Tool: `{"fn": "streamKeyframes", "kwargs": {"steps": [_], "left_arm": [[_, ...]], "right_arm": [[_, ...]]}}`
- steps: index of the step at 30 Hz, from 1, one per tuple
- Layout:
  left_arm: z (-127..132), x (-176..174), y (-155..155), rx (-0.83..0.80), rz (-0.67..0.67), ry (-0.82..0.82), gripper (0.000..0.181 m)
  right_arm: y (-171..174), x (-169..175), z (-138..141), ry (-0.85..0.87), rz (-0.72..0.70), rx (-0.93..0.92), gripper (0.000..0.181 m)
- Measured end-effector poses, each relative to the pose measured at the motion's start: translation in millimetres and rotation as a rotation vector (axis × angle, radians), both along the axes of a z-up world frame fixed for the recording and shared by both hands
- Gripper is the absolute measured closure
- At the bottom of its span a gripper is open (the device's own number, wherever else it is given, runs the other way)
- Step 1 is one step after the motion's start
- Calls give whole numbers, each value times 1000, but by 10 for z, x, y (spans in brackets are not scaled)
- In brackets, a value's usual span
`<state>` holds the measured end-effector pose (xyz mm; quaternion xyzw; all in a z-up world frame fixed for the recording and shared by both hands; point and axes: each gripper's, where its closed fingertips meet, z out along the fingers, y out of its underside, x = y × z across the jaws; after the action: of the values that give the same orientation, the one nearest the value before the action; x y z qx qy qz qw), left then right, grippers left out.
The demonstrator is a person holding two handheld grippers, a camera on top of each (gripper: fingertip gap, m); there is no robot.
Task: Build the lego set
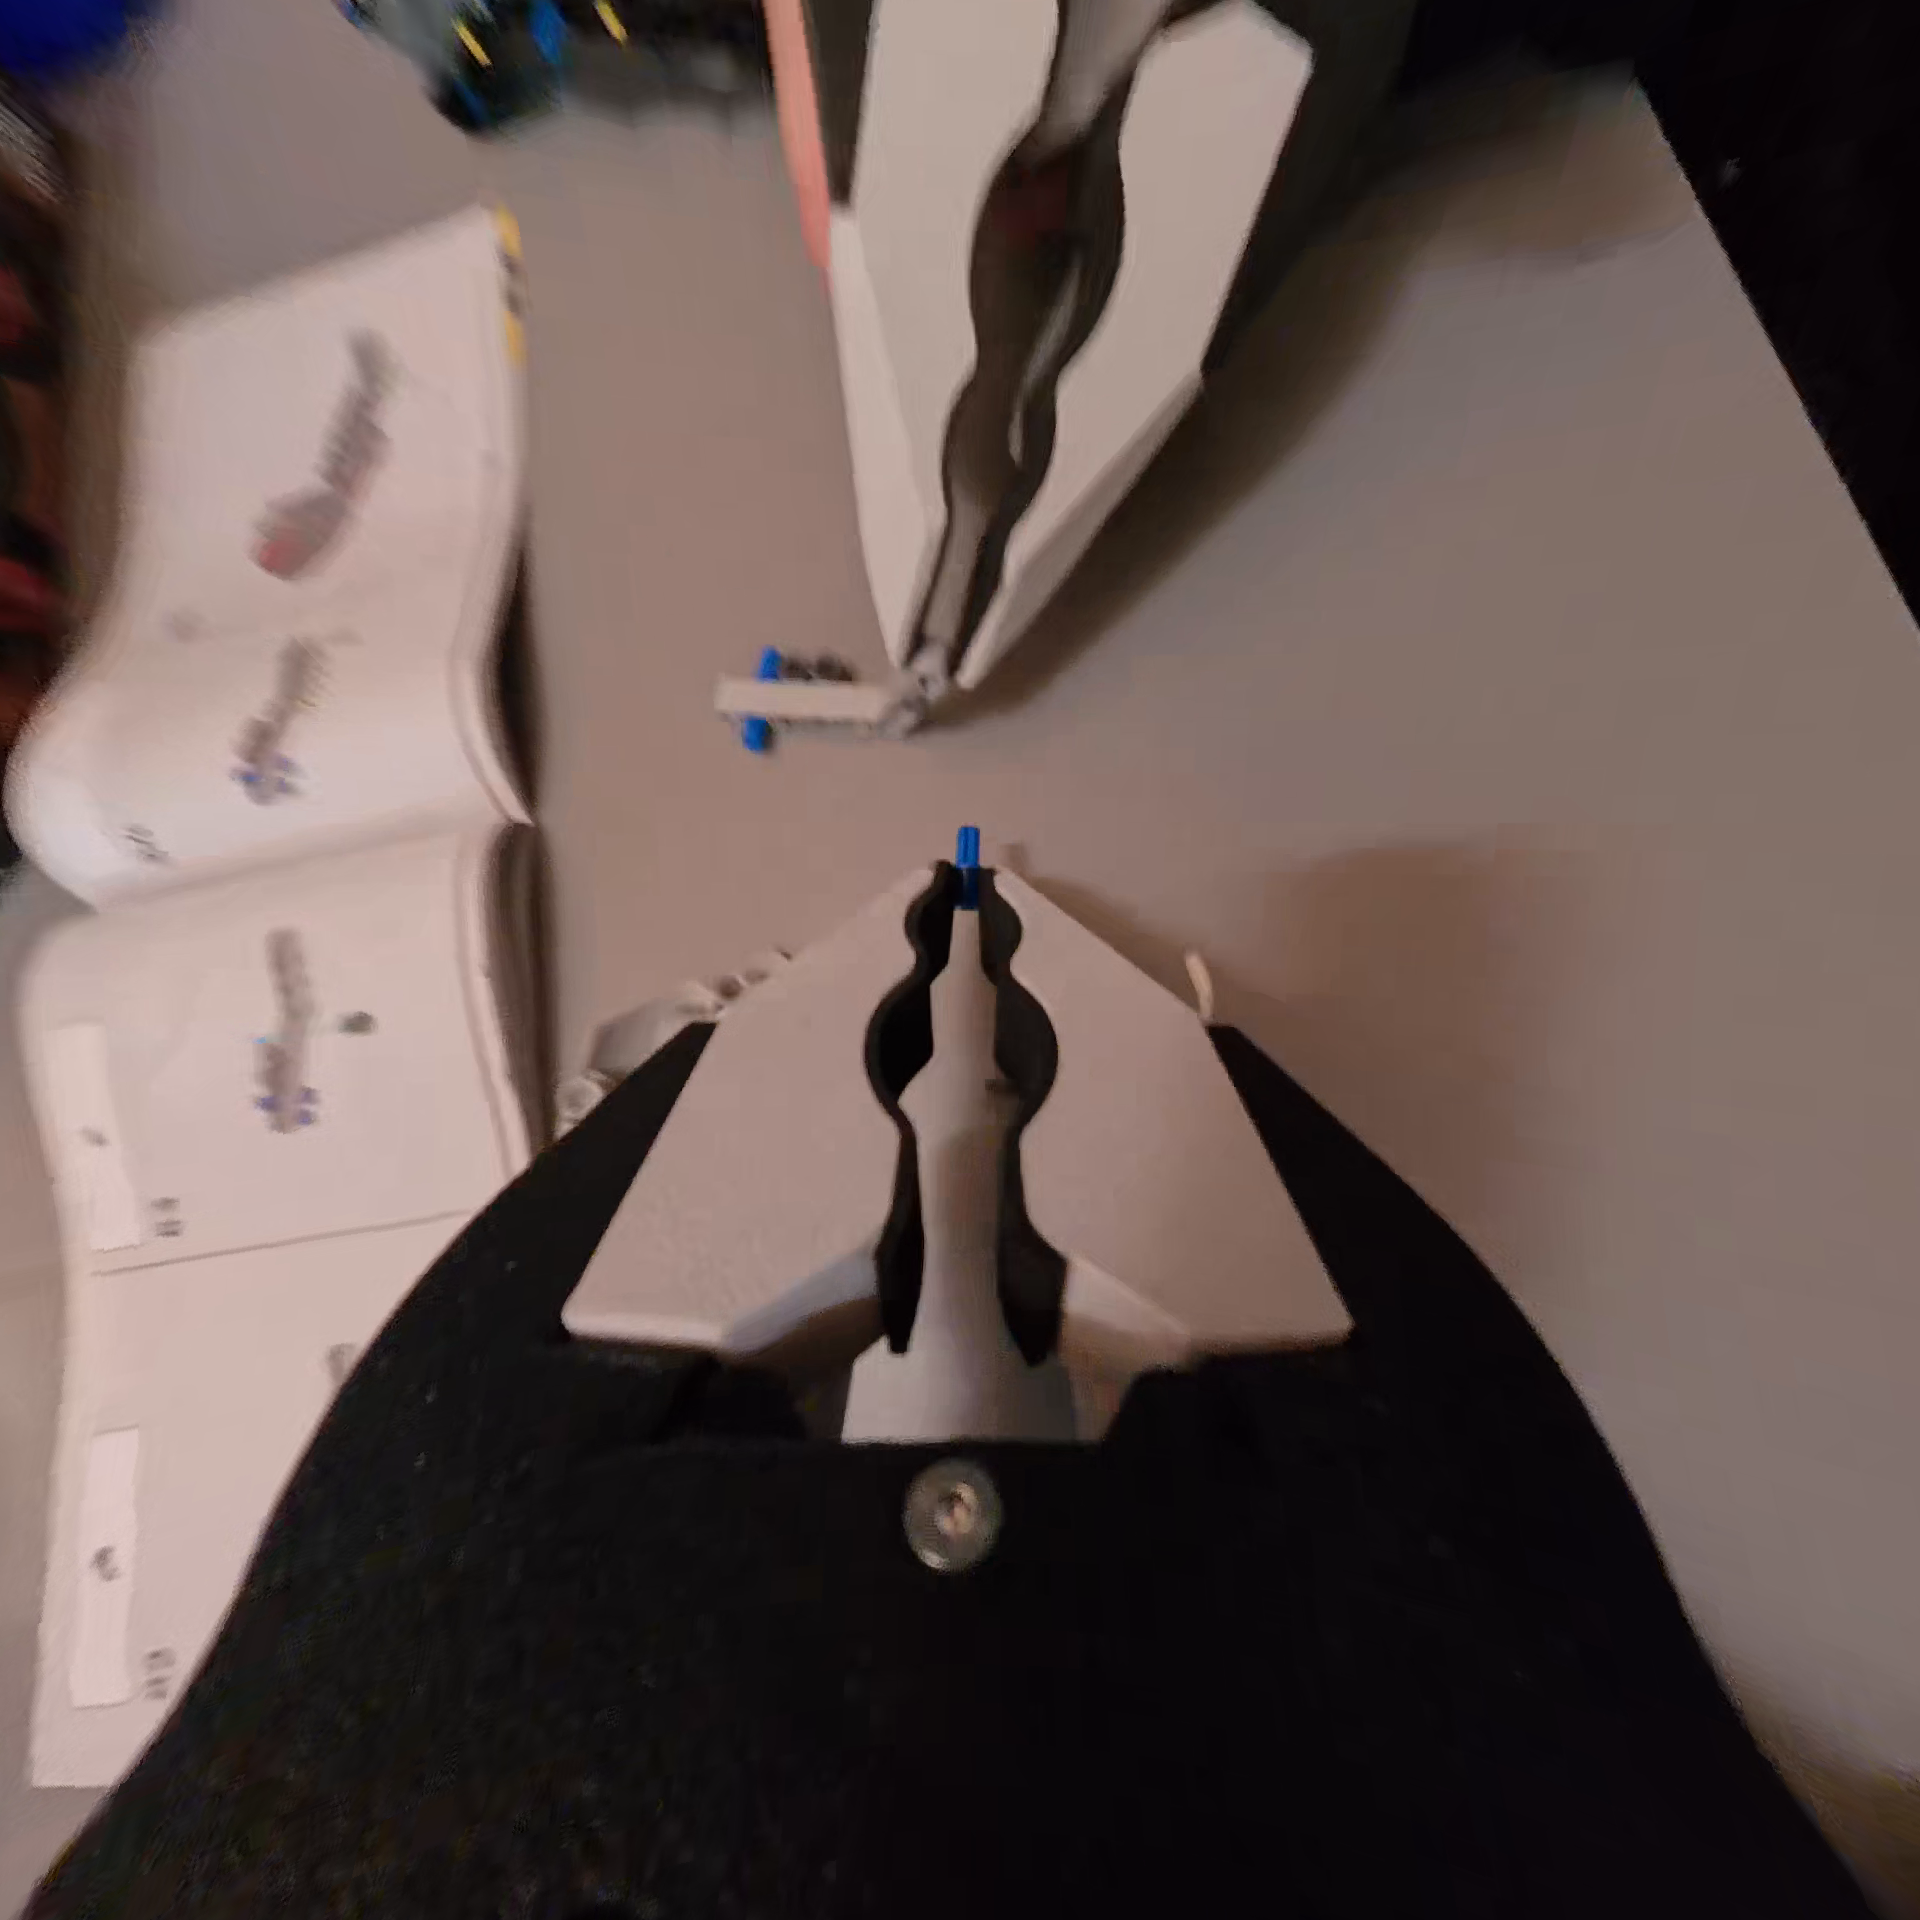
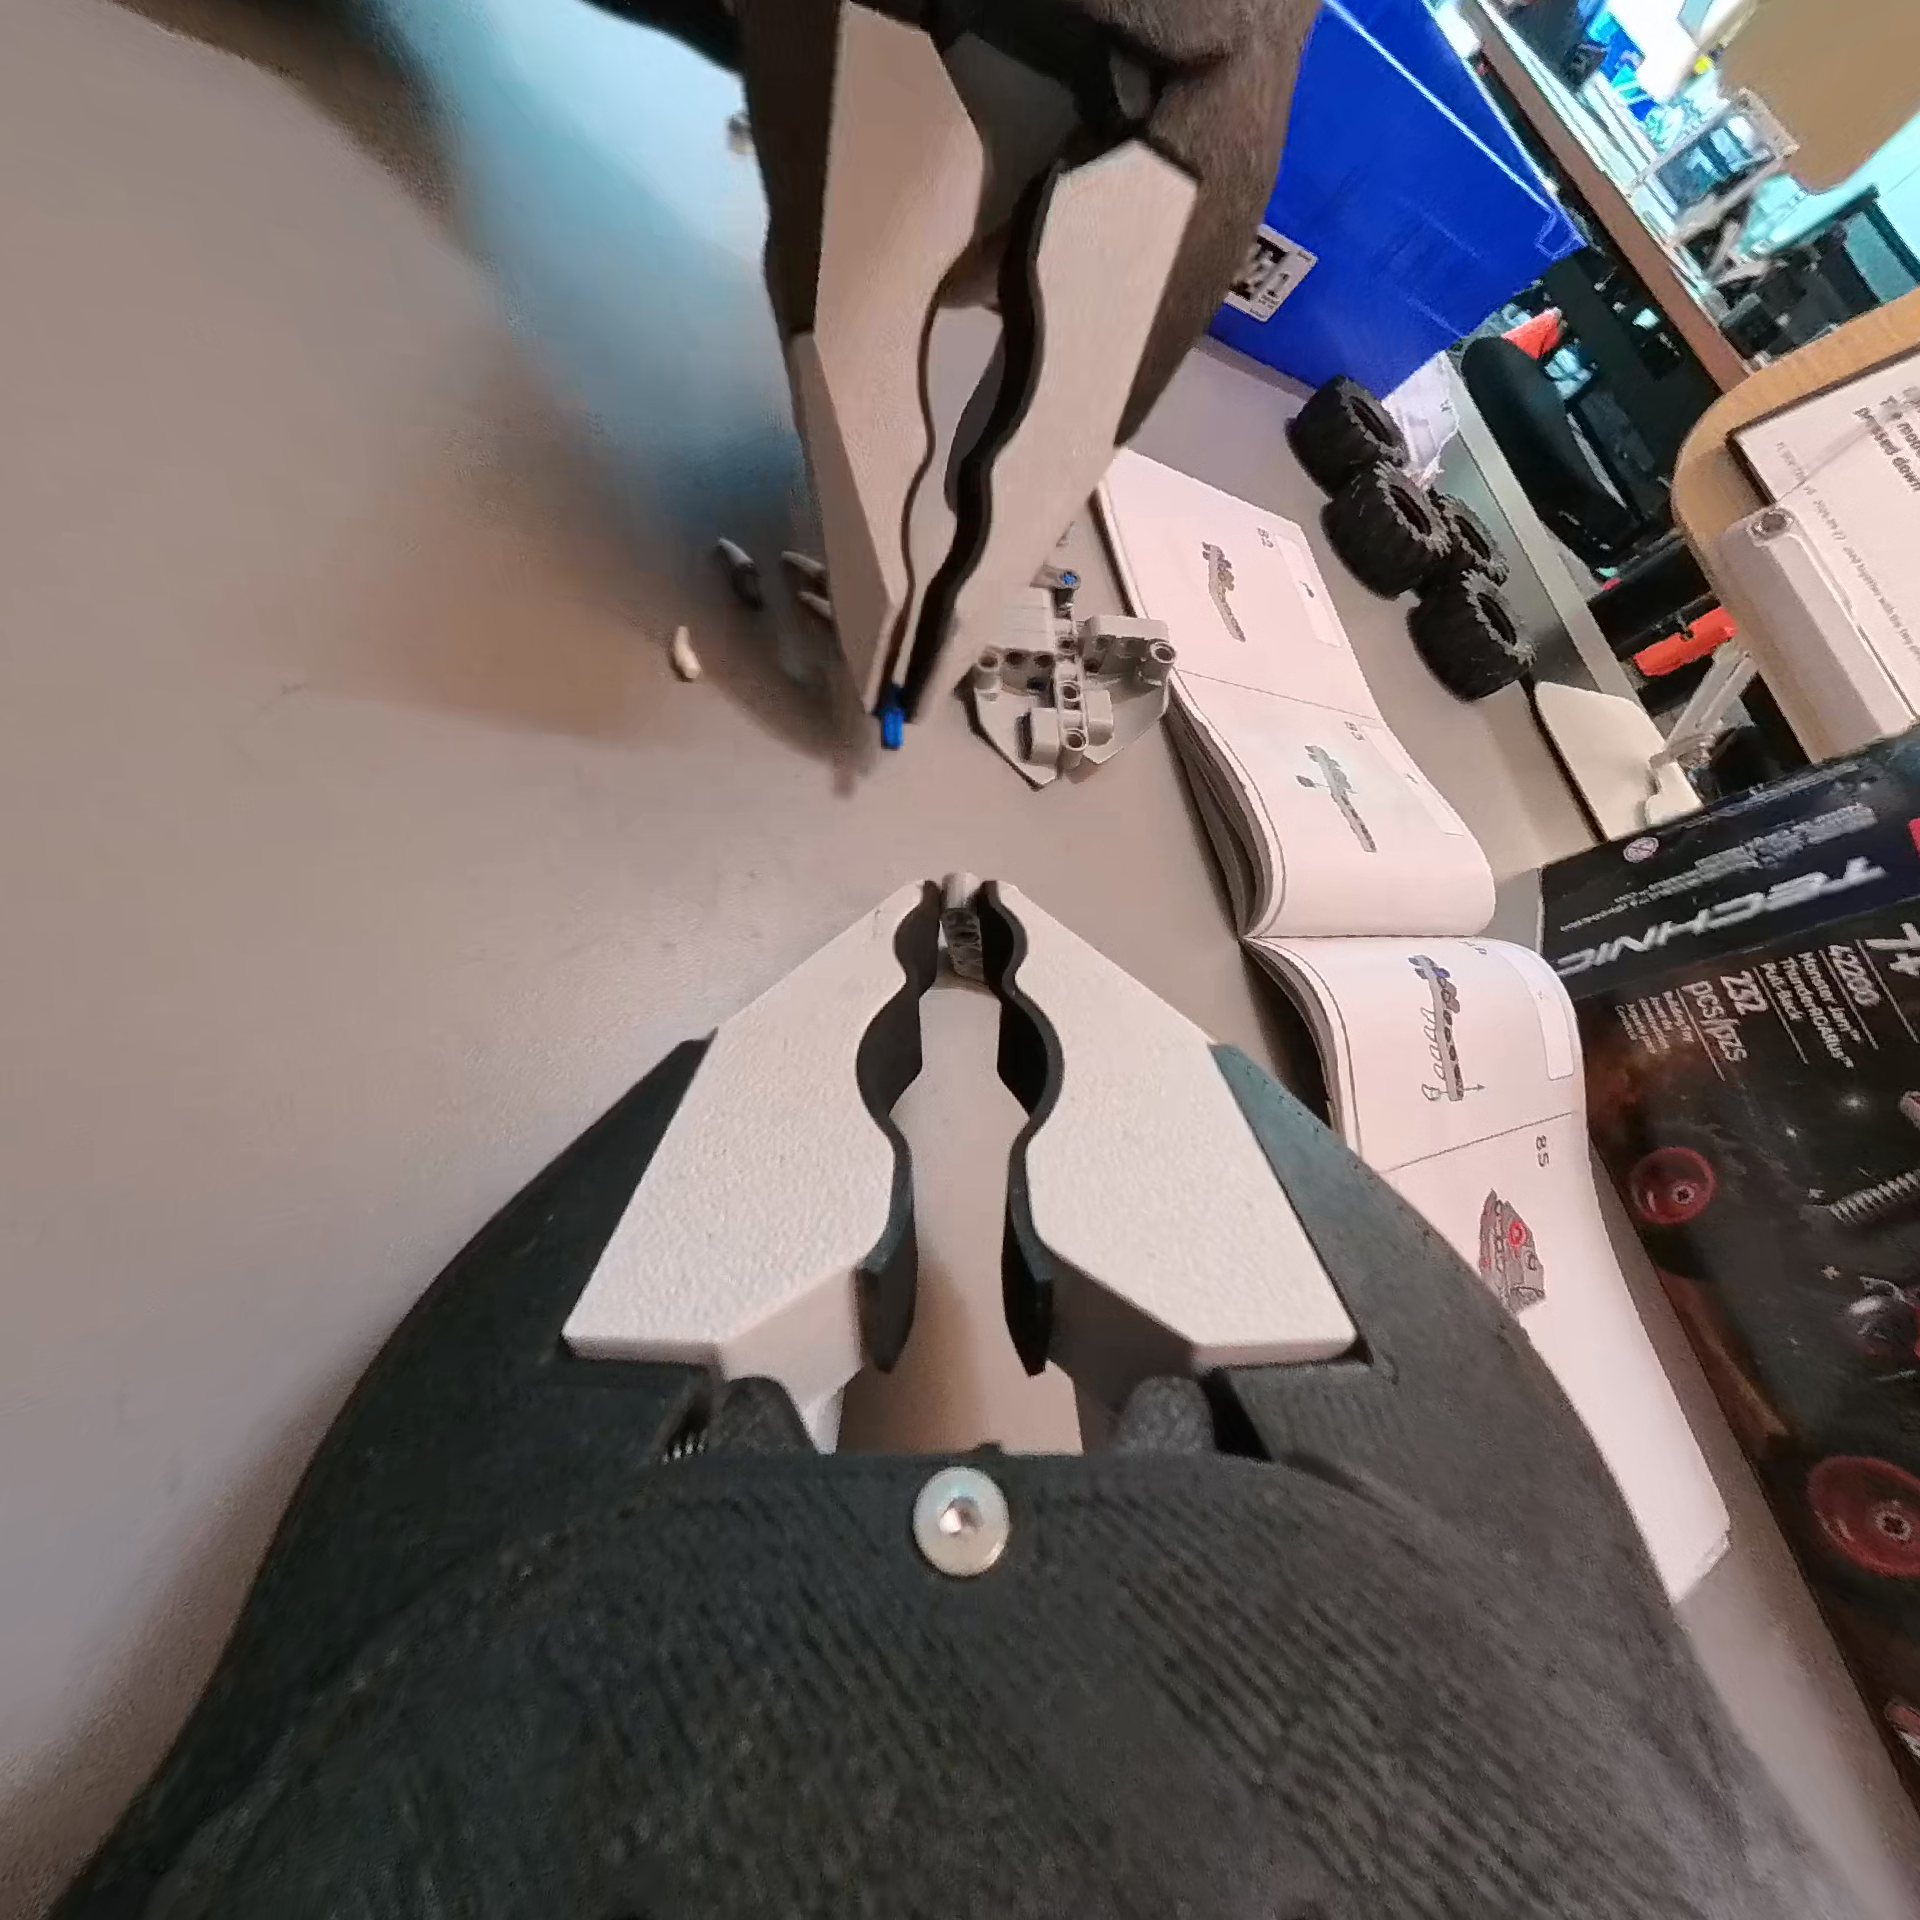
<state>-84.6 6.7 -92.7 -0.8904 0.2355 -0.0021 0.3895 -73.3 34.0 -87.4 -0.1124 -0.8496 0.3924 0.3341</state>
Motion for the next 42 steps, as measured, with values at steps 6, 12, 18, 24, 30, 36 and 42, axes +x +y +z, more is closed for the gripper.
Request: {"fn": "streamKeyframes", "kwargs": {"steps": [6,12,18,24,30,36,42], "left_arm": [[21,-19,185,121,-20,271,180],[75,-6,272,185,-6,250,180],[16,-4,293,172,-20,273,180],[-14,7,330,164,-25,277,180],[-4,4,355,179,-12,288,180],[-1,8,380,184,6,315,180],[13,-13,418,220,-38,494,180]], "right_arm": [[9,-23,-23,-7,-15,12,176],[8,-28,-29,-20,-15,9,175],[33,-61,-33,-21,-40,10,175],[31,-62,-35,-35,-37,3,175],[34,-65,-33,-37,-40,0,175],[46,-75,-34,-50,-47,-6,175],[63,-95,-30,-79,-54,-27,175]]}}
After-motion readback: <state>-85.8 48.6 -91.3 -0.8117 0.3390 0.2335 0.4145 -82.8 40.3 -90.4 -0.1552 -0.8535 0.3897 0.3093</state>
